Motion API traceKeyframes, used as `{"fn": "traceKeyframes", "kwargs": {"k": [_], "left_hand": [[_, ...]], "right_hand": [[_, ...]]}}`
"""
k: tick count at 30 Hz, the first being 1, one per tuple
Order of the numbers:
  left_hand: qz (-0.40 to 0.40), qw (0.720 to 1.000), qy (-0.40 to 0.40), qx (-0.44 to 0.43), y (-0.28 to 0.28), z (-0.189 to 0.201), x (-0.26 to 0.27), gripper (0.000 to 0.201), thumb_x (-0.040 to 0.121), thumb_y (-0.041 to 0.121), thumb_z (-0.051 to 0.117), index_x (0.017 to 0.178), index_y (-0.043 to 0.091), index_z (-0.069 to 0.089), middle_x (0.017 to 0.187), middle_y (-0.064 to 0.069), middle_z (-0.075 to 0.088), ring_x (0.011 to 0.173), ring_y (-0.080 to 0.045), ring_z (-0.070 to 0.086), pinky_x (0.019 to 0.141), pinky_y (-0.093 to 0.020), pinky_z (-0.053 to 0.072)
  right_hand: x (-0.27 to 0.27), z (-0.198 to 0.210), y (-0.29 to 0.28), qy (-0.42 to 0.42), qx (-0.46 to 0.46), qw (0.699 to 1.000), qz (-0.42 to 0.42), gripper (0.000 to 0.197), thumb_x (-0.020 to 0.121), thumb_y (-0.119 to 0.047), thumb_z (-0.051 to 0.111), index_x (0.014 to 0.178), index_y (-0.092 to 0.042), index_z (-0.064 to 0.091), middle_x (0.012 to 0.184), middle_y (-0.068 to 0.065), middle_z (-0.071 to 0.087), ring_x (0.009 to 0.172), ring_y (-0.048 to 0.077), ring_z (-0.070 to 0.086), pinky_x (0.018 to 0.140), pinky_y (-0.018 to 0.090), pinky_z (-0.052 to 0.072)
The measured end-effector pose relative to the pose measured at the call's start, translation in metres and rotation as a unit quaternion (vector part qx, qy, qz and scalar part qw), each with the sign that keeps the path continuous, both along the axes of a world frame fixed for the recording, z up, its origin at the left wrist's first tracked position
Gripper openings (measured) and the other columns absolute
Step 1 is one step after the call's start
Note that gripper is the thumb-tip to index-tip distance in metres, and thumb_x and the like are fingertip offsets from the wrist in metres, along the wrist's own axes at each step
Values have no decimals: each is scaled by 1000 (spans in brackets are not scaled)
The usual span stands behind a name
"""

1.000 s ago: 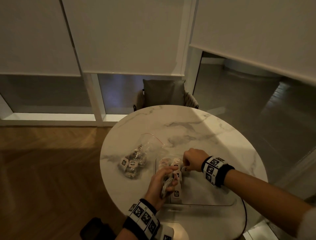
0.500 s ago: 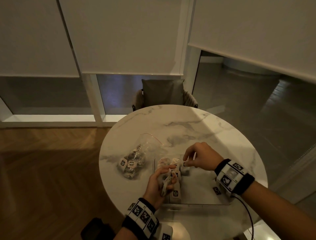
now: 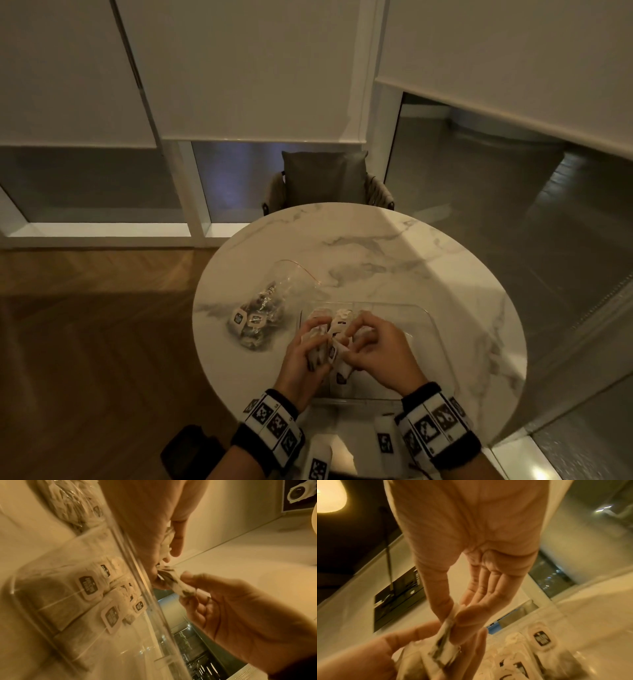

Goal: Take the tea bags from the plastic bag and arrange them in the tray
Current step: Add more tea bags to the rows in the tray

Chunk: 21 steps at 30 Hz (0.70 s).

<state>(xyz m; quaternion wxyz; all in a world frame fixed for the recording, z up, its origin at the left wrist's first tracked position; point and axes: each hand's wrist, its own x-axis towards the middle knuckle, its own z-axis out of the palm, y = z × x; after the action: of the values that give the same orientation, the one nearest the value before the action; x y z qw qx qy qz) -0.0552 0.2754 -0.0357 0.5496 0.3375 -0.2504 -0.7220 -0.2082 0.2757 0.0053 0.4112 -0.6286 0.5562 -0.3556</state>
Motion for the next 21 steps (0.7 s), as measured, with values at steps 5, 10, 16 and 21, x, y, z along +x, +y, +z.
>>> {"fn": "traceKeyframes", "kwargs": {"k": [5,10,16,21], "left_hand": [[10,999,-34,13,-4,-5,0,26,95,15,55,119,18,61,121,-6,66,104,-20,66,73,-35,56],[-15,995,-103,9,-2,-1,-6,45,80,31,72,122,19,64,113,-8,70,89,-16,68,72,-31,55],[-35,990,-137,-12,3,-2,-9,23,89,16,68,107,2,71,94,-15,72,75,-18,69,61,-25,55],[-13,987,-155,-29,4,-2,-10,27,84,19,73,104,0,70,103,-20,72,88,-27,71,70,-32,58]], "right_hand": [[-20,-10,17,-121,21,991,-49,25,74,5,78,92,-8,66,66,3,68,60,18,65,55,28,54],[-15,-15,21,-213,11,973,-87,39,76,17,70,103,-8,58,73,13,63,61,21,62,60,36,59],[-7,-20,16,-112,-21,989,-91,41,74,1,79,103,-24,63,75,0,67,69,17,67,62,39,61],[-18,1,2,-17,-72,997,-26,24,75,-22,84,96,-28,74,88,-12,72,77,1,65,66,14,51]]}}
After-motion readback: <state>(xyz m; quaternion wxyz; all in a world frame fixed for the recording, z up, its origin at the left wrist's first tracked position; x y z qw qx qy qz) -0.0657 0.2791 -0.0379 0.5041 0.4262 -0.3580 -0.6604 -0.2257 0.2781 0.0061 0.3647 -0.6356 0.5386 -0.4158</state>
